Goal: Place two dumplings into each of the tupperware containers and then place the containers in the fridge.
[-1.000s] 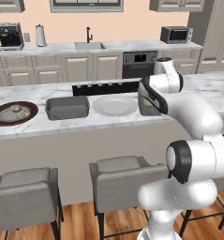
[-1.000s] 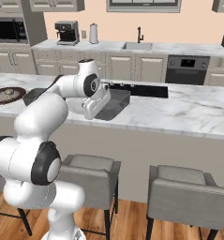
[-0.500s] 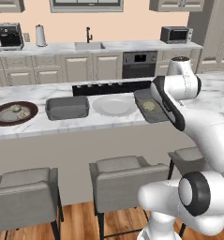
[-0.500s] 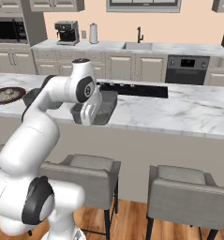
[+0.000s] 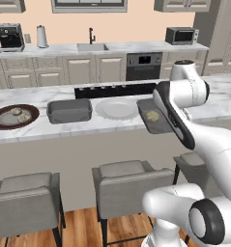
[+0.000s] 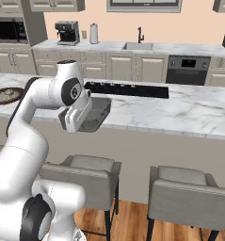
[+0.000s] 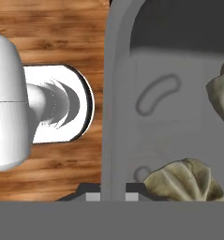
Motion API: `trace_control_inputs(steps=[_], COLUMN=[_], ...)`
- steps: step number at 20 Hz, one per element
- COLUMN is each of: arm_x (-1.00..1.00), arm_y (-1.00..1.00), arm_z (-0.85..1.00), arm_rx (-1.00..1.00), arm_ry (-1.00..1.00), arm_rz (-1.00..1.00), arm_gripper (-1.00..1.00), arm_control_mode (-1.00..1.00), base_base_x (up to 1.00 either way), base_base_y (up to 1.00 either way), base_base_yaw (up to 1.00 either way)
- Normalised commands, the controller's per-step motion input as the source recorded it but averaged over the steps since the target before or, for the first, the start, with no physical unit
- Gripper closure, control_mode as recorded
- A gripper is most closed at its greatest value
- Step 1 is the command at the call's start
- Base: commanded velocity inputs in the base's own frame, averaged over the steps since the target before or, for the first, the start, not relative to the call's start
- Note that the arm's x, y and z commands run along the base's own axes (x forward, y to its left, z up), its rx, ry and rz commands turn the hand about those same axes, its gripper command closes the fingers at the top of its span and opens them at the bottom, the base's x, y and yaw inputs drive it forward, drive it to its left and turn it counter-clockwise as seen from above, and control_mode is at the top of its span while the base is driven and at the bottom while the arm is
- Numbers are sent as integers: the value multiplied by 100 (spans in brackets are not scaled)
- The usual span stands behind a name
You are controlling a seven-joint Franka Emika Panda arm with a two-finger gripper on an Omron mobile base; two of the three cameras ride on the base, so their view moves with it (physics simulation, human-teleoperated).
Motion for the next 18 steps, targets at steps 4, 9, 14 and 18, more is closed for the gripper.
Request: trace_control_inputs(steps=[4,9,14,18], arm_x=[-20,-1,-33,-48], arm_y=[7,21,-14,-3], arm_z=[8,16,8,0], arm_rx=[2,0,0,0], arm_ry=[0,0,0,0], arm_rz=[-12,0,0,1], arm_gripper=[100,100,100,100], arm_control_mode=[-100,-100,-100,-100], base_base_x=[0,0,0,0], base_base_y=[0,0,0,0], base_base_yaw=[0,0,0,0])
